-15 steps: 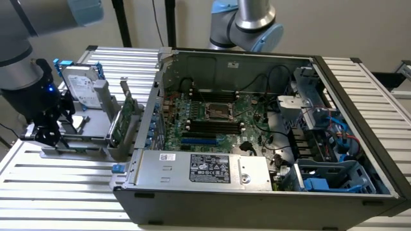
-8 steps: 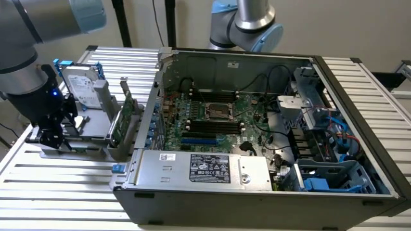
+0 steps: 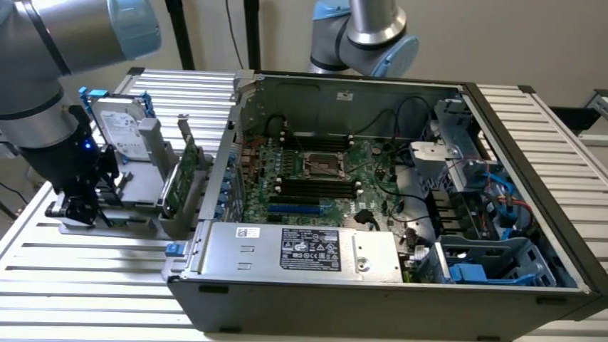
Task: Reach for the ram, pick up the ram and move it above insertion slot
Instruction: 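Pick up the ram and move it above insertion slot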
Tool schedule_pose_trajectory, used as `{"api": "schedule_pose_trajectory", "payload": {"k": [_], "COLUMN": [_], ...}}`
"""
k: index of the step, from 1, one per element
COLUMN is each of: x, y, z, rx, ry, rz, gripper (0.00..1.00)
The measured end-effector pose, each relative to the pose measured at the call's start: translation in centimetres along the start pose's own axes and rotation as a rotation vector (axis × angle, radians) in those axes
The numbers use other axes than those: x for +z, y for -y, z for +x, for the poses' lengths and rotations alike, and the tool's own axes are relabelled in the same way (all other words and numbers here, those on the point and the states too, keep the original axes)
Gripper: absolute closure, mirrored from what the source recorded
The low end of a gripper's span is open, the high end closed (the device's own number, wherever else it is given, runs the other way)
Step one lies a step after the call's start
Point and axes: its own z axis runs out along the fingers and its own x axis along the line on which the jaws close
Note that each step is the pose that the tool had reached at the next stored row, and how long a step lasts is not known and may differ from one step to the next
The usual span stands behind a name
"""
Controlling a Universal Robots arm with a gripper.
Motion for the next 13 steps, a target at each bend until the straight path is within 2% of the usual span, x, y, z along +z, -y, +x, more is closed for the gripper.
{"api": "schedule_pose_trajectory", "payload": {"k": [7, 13], "x": [1.24, 1.27], "y": [-0.02, -0.02], "z": [0.0, 0.0], "rx": [0.0, 0.0], "ry": [0.0001, -0.0001], "rz": [-0.0004, -0.0015], "gripper": [0.52, 0.54]}}
